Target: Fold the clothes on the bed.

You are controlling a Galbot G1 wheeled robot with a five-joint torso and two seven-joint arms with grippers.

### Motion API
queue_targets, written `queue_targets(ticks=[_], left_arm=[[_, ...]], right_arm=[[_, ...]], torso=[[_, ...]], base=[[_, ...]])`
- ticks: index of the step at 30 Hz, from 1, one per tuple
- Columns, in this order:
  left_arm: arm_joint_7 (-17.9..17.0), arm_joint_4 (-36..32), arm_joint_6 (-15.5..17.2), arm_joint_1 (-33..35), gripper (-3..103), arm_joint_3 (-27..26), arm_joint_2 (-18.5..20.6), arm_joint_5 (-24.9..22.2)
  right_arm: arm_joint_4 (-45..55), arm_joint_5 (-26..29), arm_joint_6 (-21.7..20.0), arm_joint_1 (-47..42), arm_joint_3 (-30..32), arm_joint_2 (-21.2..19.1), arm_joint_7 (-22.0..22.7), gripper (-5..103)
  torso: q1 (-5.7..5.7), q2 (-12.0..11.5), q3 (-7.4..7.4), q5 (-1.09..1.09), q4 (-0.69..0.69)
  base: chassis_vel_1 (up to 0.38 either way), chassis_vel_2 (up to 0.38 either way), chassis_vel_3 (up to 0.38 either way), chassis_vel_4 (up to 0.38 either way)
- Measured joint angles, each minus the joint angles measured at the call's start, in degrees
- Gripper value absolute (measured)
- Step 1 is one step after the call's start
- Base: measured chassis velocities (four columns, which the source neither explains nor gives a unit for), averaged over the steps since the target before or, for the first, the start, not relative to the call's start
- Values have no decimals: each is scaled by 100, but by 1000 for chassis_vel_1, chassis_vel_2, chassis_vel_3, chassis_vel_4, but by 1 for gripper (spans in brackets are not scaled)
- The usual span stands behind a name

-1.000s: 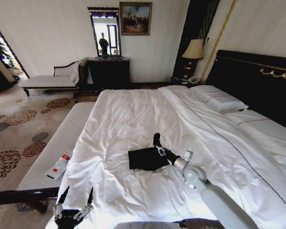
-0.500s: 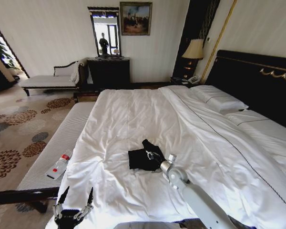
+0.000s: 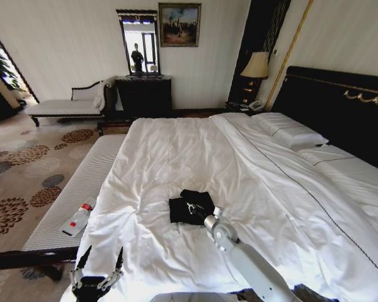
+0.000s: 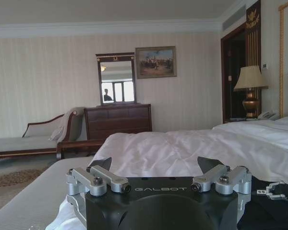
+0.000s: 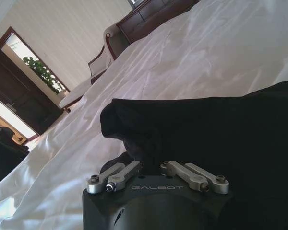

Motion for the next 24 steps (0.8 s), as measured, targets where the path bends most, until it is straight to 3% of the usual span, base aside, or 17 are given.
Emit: queue_targets(ticks=[1, 5, 9, 12, 14, 16, 19, 21, 24], left_arm=[[0, 0, 0, 0, 100, 0, 0, 0], [0, 0, 0, 0, 100, 0, 0, 0], [0, 0, 0, 0, 100, 0, 0, 0], [0, 0, 0, 0, 100, 0, 0, 0], [0, 0, 0, 0, 100, 0, 0, 0], [0, 0, 0, 0, 100, 0, 0, 0], [0, 0, 0, 0, 100, 0, 0, 0], [0, 0, 0, 0, 100, 0, 0, 0], [0, 0, 0, 0, 100, 0, 0, 0]], right_arm=[[-15, -76, 54, 0, 6, 86, 32, 4], [69, -281, 131, -48, 28, 149, 52, 19], [166, -824, 267, -118, 39, 76, 46, 29], [489, -1592, 386, -266, 75, -131, -26, 46], [631, -1763, 405, -326, 93, -204, -62, 46], [944, -2079, 429, -462, 205, -285, -118, 56], [1298, -1877, 408, -527, 487, -207, -40, 73], [1352, -1731, 400, -516, 575, -189, 24, 73], [1157, -1605, 479, -372, 718, -147, 132, 89]], torso=[[0, 0, 0, 1, 1], [0, 0, 0, 1, 3], [0, 0, 0, 1, 2], [0, 0, 0, 2, 1], [0, 0, 0, 2, 1], [0, 0, 0, 2, 0], [0, 0, -1, 2, 2], [0, 0, -1, 1, 3], [0, 0, -1, 0, 2]], base=[[0, 0, 0, 0], [0, 0, 0, 0], [0, 0, 0, 0], [0, 0, 0, 0], [0, 0, 0, 0], [0, 0, 0, 0], [0, 0, 0, 0], [0, 0, 0, 0], [0, 0, 0, 0]])
